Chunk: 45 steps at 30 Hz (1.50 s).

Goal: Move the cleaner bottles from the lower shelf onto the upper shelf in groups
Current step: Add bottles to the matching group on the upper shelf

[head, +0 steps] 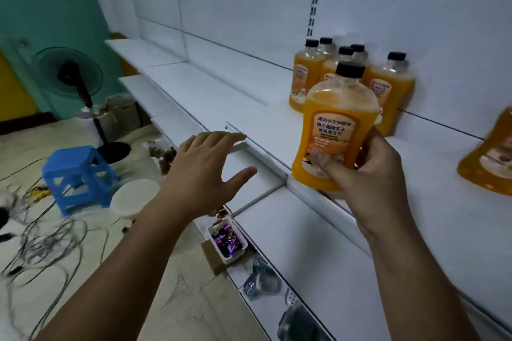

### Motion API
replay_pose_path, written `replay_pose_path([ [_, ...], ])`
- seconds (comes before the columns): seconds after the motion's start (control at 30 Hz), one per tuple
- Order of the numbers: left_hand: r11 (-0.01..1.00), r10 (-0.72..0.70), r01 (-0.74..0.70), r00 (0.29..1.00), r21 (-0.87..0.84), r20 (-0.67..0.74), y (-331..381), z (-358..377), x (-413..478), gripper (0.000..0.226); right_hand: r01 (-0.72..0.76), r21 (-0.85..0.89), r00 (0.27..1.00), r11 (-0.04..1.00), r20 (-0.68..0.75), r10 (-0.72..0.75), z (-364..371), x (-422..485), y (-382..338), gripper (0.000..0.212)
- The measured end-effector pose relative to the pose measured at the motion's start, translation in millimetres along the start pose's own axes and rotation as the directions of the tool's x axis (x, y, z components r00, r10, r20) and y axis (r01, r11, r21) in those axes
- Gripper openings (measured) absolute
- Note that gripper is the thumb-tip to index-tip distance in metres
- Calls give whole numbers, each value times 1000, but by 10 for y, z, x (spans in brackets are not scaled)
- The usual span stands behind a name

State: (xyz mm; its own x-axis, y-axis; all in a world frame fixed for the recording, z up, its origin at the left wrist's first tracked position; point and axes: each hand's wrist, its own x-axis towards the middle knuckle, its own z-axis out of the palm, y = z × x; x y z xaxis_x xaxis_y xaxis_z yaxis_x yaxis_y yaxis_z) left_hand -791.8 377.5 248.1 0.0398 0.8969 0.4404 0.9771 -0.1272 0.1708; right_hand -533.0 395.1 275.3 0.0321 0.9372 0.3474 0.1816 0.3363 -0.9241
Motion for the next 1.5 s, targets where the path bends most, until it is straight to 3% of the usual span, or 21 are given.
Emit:
replay_pose_path([
  [0.2, 960, 231, -229, 973, -164, -3, -437, 396, 937, 66, -38, -72, 962, 997, -271, 18, 290, 274, 68, 67],
  [0.4, 879, 410, -395, 912, -266, 1, -497, 588, 1613, 66, -96, -170, 891, 981, -455, 8, 421, 510, 8, 61],
  [0.6, 838, 499, -455, 862, -301, 86, -292, 881, 1983, 67, -163, -146, 844, 976, -533, 61, 308, 862, -10, 64],
  [1.0, 826, 501, -408, 847, -388, 177, -259, 1030, 2099, 70, -274, -182, 801, 944, -586, 120, 210, 1348, 338, 71],
  [1.5, 847, 496, -413, 841, -336, 217, -283, 1051, 2092, 57, -322, -293, 769, 900, -636, 68, 224, 1474, 477, 80],
])
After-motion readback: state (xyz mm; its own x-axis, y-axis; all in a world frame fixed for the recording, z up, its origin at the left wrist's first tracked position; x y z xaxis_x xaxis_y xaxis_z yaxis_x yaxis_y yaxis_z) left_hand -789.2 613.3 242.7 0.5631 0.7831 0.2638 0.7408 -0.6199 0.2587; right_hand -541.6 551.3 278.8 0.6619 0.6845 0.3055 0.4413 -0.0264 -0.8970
